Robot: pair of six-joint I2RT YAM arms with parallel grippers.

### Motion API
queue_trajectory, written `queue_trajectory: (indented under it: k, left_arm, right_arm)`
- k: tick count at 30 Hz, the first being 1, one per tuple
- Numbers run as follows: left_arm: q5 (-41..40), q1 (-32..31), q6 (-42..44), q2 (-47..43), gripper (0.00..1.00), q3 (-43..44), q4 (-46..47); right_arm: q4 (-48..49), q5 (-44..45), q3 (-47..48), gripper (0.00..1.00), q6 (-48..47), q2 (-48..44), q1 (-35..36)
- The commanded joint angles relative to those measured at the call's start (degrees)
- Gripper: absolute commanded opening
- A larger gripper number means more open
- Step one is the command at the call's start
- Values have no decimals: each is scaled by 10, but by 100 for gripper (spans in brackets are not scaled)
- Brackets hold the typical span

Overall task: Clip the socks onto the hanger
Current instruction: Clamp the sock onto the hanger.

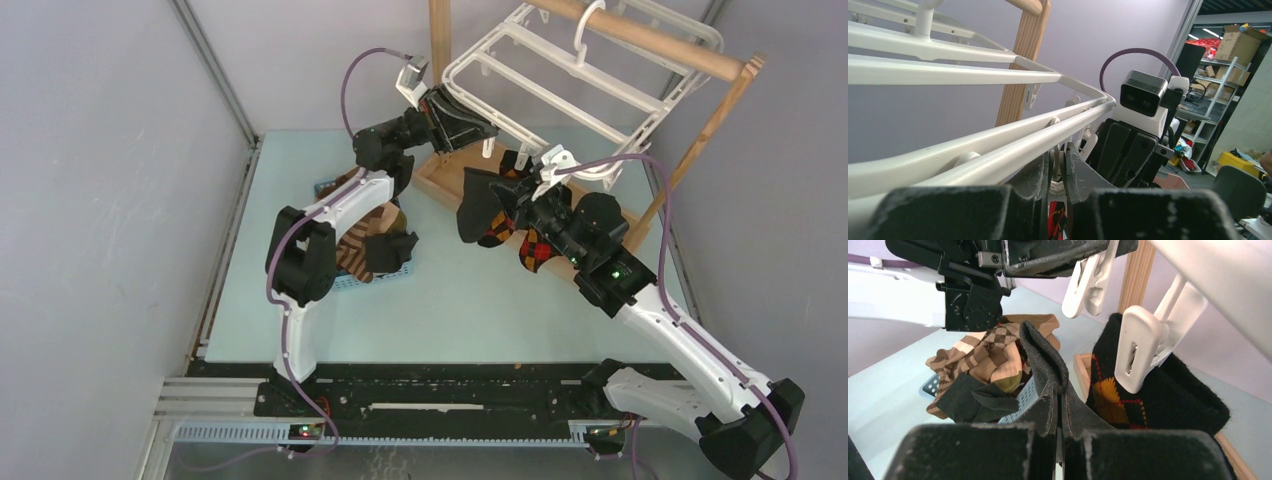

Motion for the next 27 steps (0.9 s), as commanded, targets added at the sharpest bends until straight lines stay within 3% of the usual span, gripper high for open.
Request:
queue_trajectory:
  k: [1, 27]
  left_arm:
    - [25, -4, 2, -1, 0, 14, 23]
    - [39, -2, 12, 7, 0, 20, 23]
  right_arm:
    - [50, 7, 18, 2, 34, 10, 9]
    - [72, 81, 53, 2, 35, 54, 12]
